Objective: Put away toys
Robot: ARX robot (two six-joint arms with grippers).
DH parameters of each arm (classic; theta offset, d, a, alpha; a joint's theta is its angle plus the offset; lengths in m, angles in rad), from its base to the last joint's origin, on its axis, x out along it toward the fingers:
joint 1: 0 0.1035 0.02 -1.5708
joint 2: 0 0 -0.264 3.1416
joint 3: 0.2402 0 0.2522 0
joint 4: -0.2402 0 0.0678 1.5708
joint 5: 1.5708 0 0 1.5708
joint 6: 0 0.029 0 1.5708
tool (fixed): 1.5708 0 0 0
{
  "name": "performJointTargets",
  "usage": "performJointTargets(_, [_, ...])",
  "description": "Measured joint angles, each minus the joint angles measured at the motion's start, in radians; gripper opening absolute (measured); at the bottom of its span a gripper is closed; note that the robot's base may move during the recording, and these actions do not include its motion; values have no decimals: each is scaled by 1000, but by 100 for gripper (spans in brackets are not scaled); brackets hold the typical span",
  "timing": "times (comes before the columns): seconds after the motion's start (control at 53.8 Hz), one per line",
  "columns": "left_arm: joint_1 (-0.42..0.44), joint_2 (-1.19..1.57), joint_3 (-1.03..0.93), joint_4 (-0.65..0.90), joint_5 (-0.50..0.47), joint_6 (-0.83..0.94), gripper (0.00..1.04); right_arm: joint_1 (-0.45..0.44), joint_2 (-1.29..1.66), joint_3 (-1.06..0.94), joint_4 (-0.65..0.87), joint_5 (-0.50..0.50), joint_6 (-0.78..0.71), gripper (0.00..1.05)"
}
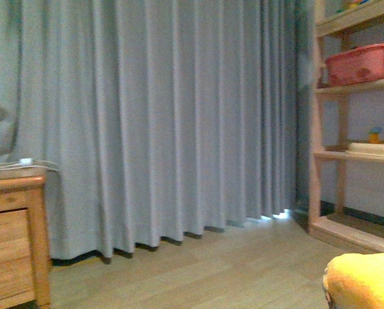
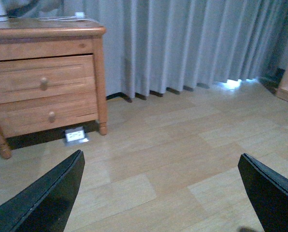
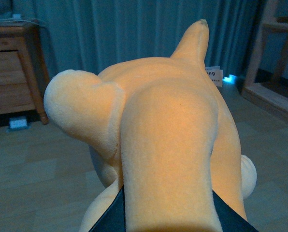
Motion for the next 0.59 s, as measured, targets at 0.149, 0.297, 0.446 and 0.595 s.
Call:
performJointTargets(0.149, [0,0,0,0,-1,0,99,0,0,0,0,0,0,18])
performJointTargets(0.297, [0,0,0,0,-1,0,99,0,0,0,0,2,0,18])
performJointTargets(0.446, [0,0,0,0,-1,0,99,0,0,0,0,1,0,18])
performJointTargets(0.595, [-1,0,0,0,1,0,99,0,0,0,0,2,0,18])
